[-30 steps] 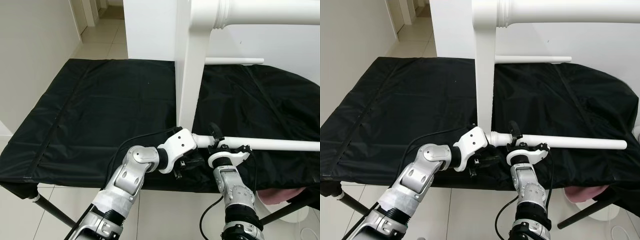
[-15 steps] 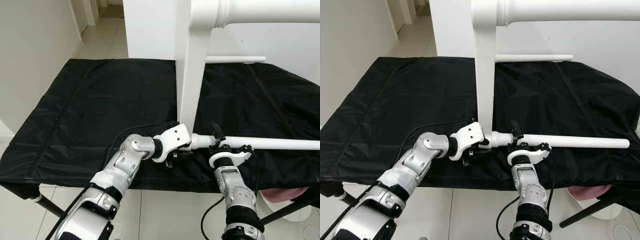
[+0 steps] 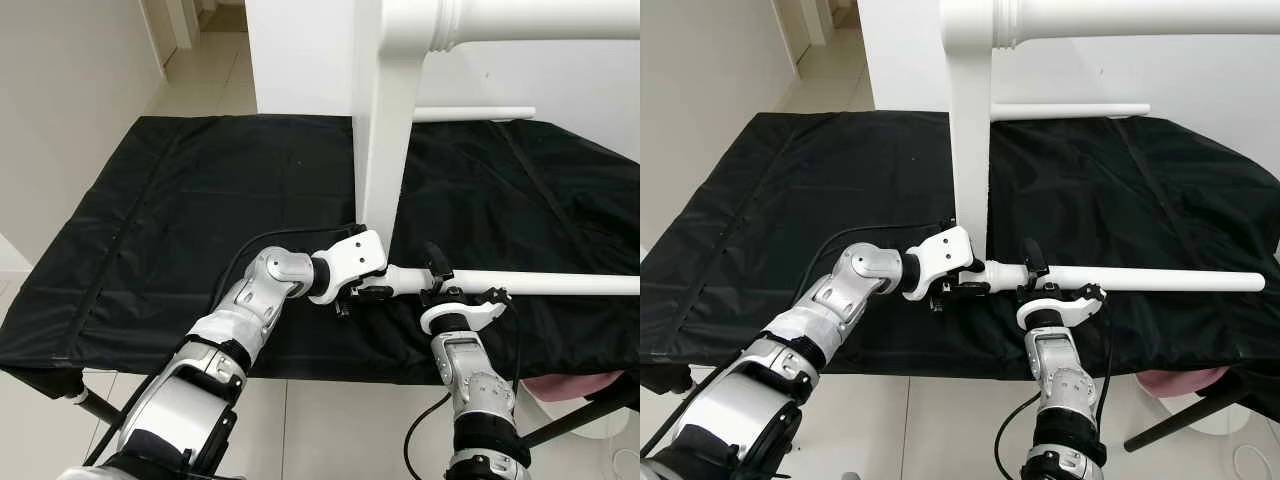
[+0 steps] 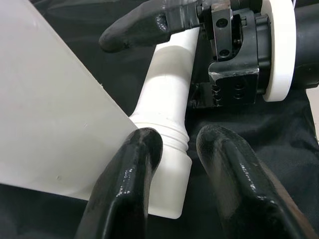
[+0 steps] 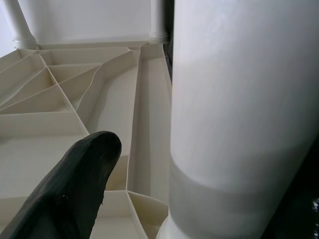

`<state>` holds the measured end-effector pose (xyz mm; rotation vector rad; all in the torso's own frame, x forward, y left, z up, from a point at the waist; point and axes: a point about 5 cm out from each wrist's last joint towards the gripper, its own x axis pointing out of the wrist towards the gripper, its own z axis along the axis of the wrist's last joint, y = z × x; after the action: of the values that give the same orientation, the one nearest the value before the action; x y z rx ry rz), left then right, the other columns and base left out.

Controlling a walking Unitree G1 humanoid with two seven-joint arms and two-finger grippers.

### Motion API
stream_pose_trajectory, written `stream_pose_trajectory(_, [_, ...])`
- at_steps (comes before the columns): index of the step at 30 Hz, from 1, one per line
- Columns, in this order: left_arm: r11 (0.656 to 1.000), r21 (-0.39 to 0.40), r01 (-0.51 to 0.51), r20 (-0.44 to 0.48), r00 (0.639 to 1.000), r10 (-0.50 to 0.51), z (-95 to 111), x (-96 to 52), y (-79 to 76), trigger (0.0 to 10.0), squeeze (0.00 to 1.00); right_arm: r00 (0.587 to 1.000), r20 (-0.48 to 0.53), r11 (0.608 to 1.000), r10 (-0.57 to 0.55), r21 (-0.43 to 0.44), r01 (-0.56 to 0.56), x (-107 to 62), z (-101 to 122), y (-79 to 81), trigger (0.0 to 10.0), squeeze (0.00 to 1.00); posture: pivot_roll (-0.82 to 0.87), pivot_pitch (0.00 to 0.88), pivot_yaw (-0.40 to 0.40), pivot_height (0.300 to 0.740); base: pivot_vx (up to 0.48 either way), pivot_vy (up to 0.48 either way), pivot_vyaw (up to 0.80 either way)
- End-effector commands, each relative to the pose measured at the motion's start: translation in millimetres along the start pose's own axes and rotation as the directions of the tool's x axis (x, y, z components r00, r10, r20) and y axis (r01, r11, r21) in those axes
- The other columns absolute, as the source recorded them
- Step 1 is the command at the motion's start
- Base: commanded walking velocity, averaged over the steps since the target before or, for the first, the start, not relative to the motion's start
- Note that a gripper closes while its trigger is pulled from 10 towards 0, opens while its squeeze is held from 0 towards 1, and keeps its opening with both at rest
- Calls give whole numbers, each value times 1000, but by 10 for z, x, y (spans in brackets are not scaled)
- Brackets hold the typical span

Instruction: Building children table

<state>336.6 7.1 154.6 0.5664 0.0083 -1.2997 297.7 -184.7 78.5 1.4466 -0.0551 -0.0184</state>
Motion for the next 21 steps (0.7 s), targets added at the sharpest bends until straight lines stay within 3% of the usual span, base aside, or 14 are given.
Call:
stream_pose_trajectory(1, [972, 8, -233, 9, 972, 233, 21, -36, 188, 10000, 0, 989, -17, 987, -147, 69, 148, -202, -185, -314, 10000, 0, -90, 29, 60, 740, 0, 0, 0])
stream_pose_trajectory(12, [970, 25, -244, 19, 970, 243, 62, -31, 283, 10000, 0, 993, -15, 990, -114, 75, 115, -307, -187, -272, 10000, 0, -115, 36, 77, 740, 0, 0, 0])
stream_pose_trajectory(15, [970, 27, -243, 22, 970, 242, 70, -23, 293, 10000, 0, 996, -16, 993, -87, 79, 88, -331, -182, -243, 10000, 0, -115, 38, 78, 740, 0, 0, 0])
stream_pose_trajectory(16, [971, 29, -239, 27, 971, 238, 79, -15, 301, 10000, 0, 1000, -18, 996, -16, 87, 18, -347, -184, -152, 10000, 0, -117, 39, 82, 740, 0, 0, 0])
stream_pose_trajectory(21, [971, 30, -237, 29, 971, 236, 81, -10, 304, 10000, 0, 1000, -19, 996, 15, 92, -14, -355, -186, -109, 10000, 0, -117, 39, 82, 740, 0, 0, 0])
